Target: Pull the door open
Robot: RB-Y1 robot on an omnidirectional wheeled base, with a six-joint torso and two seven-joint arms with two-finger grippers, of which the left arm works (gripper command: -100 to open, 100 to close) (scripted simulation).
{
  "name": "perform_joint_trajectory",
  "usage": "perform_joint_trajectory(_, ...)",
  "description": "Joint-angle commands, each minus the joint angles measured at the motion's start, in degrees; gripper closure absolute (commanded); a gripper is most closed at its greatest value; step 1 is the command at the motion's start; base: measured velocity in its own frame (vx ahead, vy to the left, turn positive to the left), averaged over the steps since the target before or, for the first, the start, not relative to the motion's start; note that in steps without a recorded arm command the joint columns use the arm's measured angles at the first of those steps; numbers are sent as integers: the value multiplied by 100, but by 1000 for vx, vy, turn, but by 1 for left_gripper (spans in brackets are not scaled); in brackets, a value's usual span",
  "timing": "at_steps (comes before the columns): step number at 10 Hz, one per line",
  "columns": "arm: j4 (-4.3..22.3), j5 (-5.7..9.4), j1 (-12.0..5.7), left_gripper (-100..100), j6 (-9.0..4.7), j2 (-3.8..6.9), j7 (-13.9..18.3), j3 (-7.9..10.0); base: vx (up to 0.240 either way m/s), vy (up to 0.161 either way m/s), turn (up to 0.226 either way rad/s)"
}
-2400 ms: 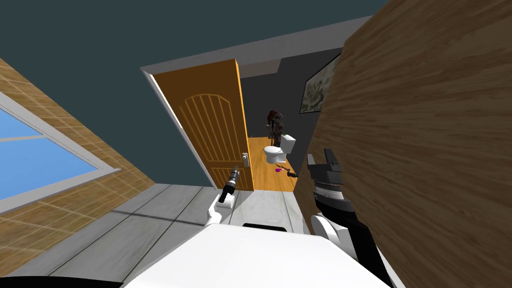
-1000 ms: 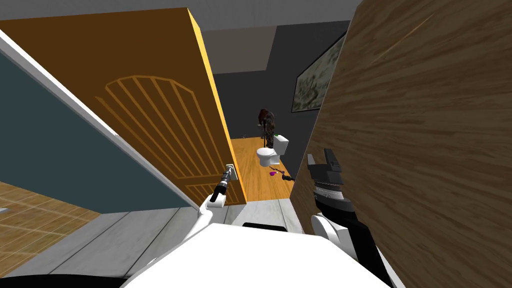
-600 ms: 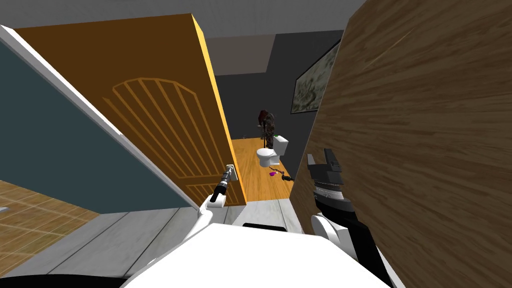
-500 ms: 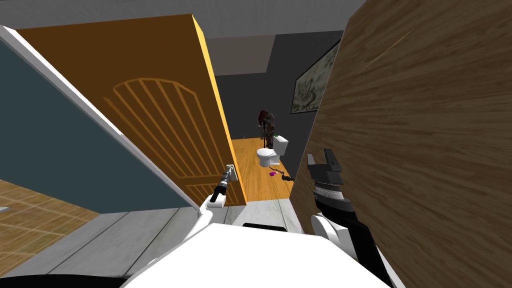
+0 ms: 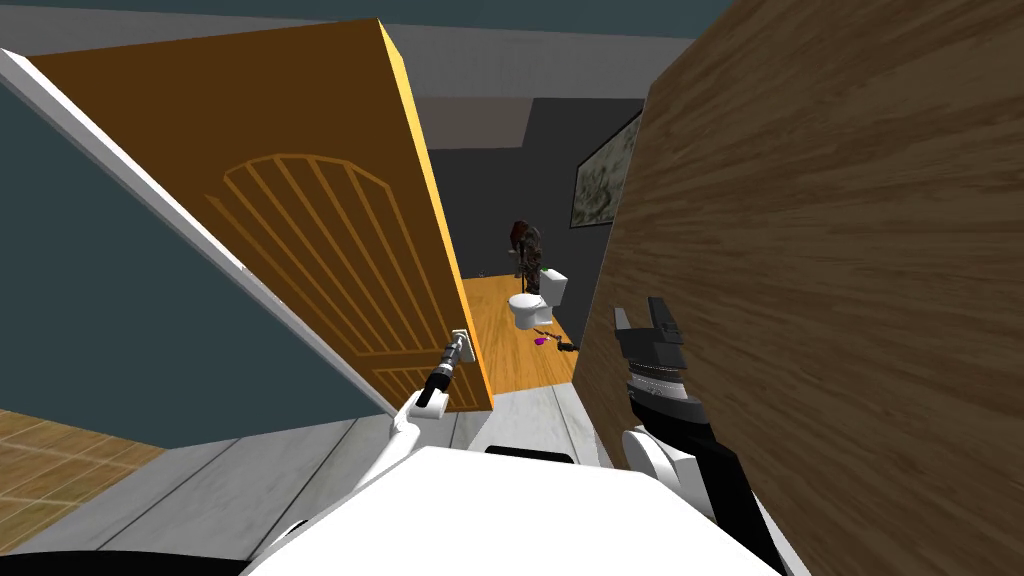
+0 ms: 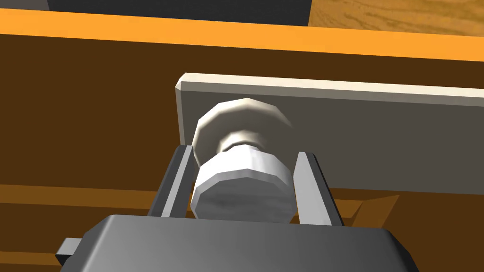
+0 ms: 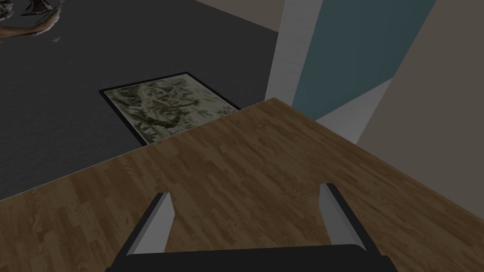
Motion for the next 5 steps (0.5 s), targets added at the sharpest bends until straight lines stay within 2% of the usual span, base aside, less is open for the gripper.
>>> perform_joint_trajectory(1,-64,13,75,100,-34,111,126,-100,-201,88,-161)
perform_joint_trajectory(3,-113,25,142,100,-80,240,254,-211,-227,123,-153)
perform_joint_trajectory(5,-161,36,208,100,-125,364,377,-318,-214,62,-132)
